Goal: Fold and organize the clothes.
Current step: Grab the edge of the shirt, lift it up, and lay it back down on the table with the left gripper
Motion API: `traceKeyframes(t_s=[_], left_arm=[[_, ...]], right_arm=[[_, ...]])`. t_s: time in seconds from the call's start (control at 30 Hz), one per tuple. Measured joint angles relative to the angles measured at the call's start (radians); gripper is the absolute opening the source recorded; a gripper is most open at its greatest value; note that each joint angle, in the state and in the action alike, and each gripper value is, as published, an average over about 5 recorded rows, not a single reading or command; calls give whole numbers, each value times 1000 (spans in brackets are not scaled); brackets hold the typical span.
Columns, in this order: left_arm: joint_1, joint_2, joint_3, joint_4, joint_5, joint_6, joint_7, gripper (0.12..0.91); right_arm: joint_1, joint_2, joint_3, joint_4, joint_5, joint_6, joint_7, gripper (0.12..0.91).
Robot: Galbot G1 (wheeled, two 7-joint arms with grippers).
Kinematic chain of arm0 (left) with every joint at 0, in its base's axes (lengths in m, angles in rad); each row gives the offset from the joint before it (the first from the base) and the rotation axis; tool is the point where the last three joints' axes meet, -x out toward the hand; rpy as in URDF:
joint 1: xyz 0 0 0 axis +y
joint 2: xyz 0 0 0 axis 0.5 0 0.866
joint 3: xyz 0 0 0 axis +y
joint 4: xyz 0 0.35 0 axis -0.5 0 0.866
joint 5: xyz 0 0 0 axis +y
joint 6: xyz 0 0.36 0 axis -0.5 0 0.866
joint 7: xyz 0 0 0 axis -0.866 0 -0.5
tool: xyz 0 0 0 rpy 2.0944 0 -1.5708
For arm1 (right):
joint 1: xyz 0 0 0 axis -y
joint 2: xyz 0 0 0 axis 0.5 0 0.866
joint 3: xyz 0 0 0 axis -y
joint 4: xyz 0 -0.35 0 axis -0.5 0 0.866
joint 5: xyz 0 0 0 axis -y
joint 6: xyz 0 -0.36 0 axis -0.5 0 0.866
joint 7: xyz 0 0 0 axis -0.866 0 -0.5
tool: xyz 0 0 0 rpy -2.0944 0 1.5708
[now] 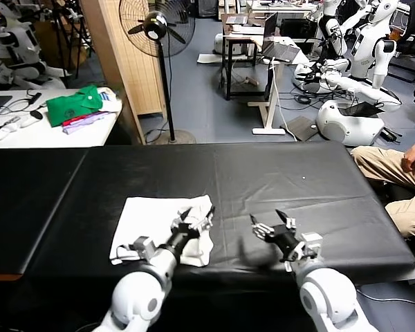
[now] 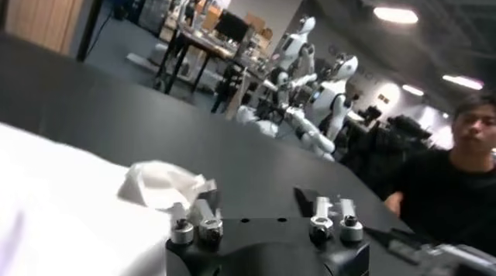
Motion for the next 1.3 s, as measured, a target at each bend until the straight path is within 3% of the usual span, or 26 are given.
traceKeyframes(t_s=[0.17,0.3,0.5,0.67,0.8,0.97,1.13,1.3], left_arm=[[31,76,-84,-24,30,-12,-4,798],[58,104,-145,-36,66,-16,-6,798],[90,104,-182,-46,115,-19,-7,798],[112,98,-200,-49,127,-21,-7,798],[122,94,-208,-50,128,-23,-7,798],[127,90,-210,-47,129,-26,-6,798],[131,90,-218,-39,128,-32,-4,798],[127,99,-231,-24,116,-37,0,798]], right_arm=[[93,2,-116,-44,-9,-1,-56,798],[192,10,-229,-91,-59,-16,-71,798],[337,57,-381,-216,-226,-50,-83,798],[412,115,-452,-322,-325,-44,-95,798],[435,146,-468,-374,-363,-41,-86,798],[430,155,-451,-390,-409,-21,-43,798],[391,152,-377,-356,-465,24,4,798],[333,140,-280,-307,-586,41,40,798]])
